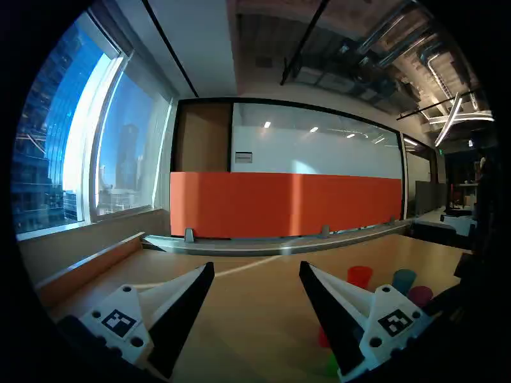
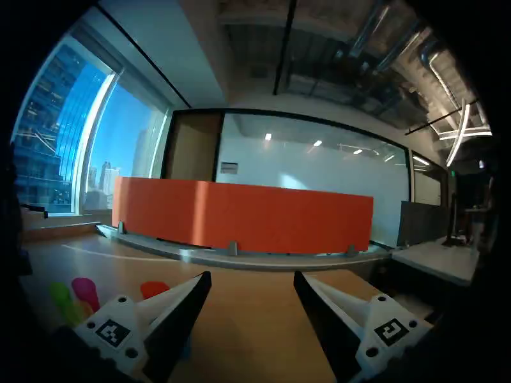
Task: Pour water
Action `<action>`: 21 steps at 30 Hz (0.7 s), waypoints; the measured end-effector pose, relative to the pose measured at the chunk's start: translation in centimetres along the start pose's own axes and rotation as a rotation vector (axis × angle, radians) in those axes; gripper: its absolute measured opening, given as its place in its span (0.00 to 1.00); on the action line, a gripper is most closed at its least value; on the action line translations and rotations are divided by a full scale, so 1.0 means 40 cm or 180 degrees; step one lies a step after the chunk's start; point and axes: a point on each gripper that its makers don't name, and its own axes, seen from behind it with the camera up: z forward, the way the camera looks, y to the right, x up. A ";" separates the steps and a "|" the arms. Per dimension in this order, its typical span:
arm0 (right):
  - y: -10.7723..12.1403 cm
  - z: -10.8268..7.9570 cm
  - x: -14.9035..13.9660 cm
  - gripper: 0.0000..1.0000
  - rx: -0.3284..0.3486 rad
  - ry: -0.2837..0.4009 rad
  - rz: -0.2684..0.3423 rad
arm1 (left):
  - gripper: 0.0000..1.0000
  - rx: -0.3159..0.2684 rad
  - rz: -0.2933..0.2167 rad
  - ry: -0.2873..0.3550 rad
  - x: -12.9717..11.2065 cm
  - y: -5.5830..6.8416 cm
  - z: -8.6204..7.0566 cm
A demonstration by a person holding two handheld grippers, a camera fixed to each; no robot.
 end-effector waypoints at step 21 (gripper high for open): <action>-0.028 0.000 -0.039 1.00 0.0137 -0.0164 0.0406 | 0.99 0.0354 0.0180 0.0013 -0.081 -0.026 -0.024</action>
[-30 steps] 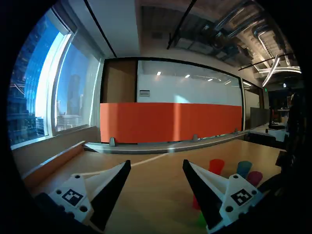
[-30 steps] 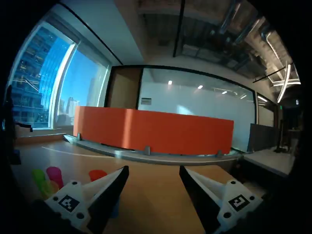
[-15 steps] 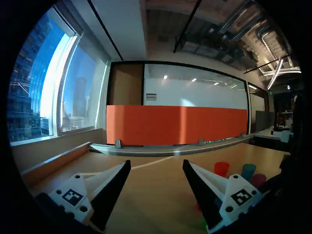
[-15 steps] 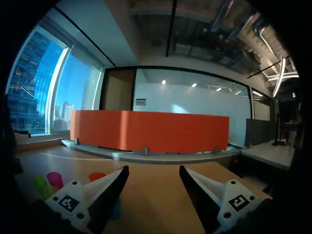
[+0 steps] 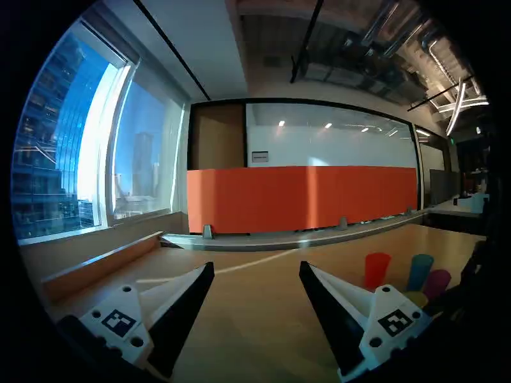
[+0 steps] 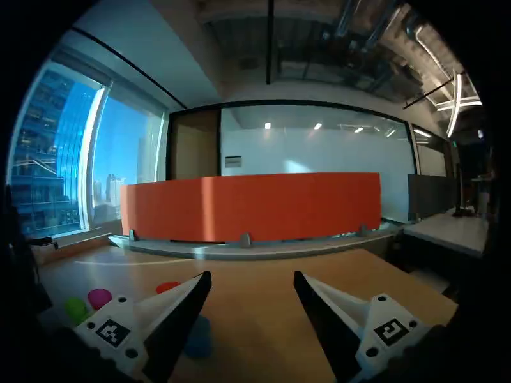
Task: Pour water
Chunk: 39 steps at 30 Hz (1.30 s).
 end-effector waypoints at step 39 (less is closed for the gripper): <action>-0.070 0.022 0.005 0.99 -0.0065 -0.0115 -0.0182 | 0.99 0.0116 -0.0007 0.0003 -0.104 0.005 0.058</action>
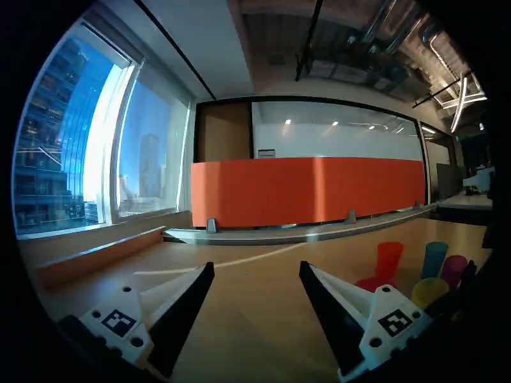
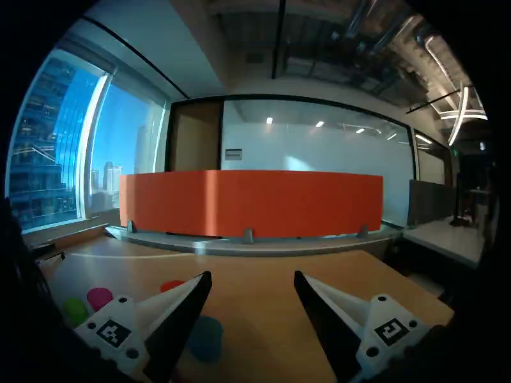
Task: Pour water
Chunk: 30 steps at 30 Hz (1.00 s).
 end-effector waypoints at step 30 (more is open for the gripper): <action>0.002 0.001 -0.002 0.99 0.0005 -0.0011 0.0058 | 0.99 -0.0048 -0.0087 -0.0117 -0.043 0.004 0.008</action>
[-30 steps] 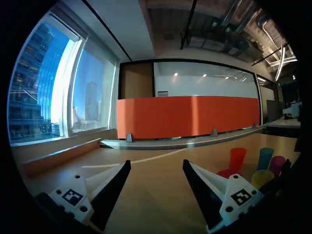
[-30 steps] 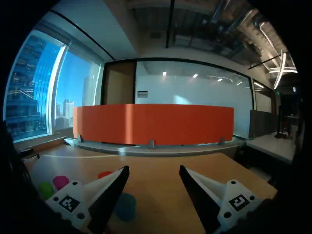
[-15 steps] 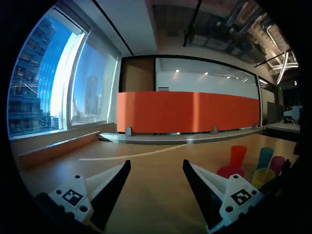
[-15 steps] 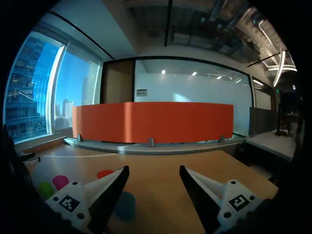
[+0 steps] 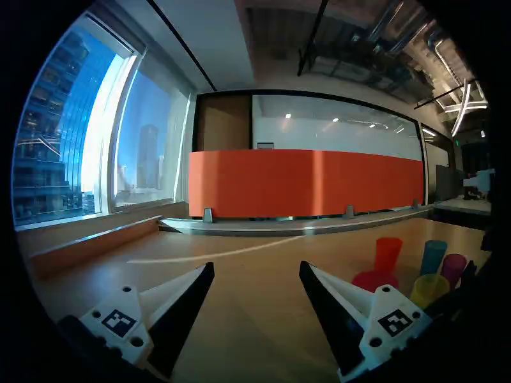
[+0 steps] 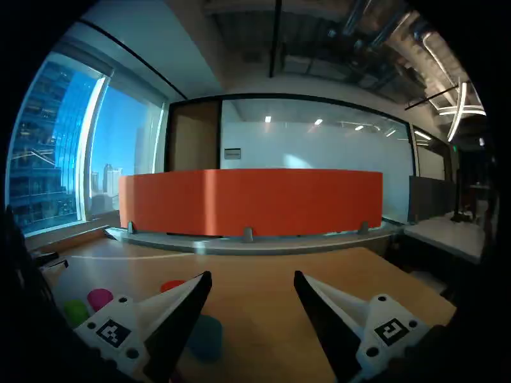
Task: Pour water
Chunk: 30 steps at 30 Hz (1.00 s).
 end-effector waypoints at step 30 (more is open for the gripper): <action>0.005 -0.071 -0.009 0.99 0.0036 0.0195 -0.0370 | 0.99 0.0001 0.0007 -0.0010 -0.001 0.001 -0.001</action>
